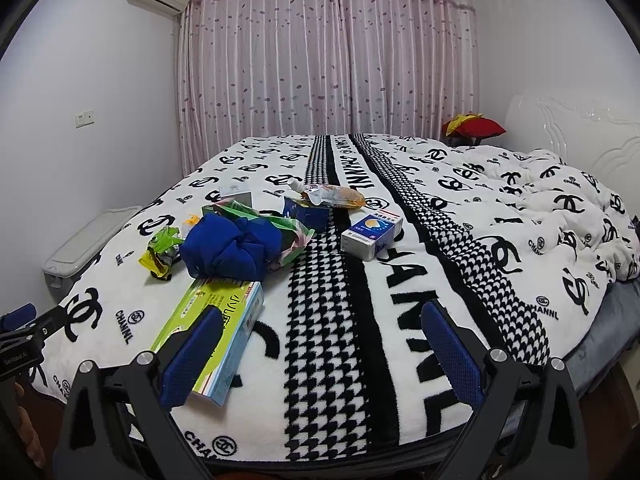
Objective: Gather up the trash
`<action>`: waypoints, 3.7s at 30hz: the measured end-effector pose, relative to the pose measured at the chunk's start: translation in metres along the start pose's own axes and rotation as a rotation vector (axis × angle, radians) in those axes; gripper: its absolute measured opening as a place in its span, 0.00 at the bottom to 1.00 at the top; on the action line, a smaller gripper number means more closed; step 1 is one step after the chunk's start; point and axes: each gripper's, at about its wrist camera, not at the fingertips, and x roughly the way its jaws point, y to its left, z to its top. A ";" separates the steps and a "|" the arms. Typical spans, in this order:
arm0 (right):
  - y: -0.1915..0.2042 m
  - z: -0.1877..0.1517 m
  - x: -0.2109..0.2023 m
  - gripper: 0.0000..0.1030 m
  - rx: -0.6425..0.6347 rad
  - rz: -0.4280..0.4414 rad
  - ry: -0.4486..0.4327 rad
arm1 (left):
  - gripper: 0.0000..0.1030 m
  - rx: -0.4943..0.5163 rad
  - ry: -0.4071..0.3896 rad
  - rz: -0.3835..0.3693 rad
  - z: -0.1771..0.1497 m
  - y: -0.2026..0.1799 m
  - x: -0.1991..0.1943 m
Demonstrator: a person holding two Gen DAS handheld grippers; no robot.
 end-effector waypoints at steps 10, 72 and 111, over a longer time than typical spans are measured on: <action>0.002 -0.002 0.001 0.95 0.002 0.001 0.004 | 0.93 -0.003 0.017 -0.008 -0.002 0.000 0.003; -0.037 -0.005 -0.002 0.95 0.055 -0.028 0.015 | 0.93 0.265 0.292 -0.257 -0.012 -0.138 0.110; 0.072 0.034 0.131 0.95 0.067 0.326 0.210 | 0.85 0.098 0.102 -0.117 -0.033 0.008 -0.002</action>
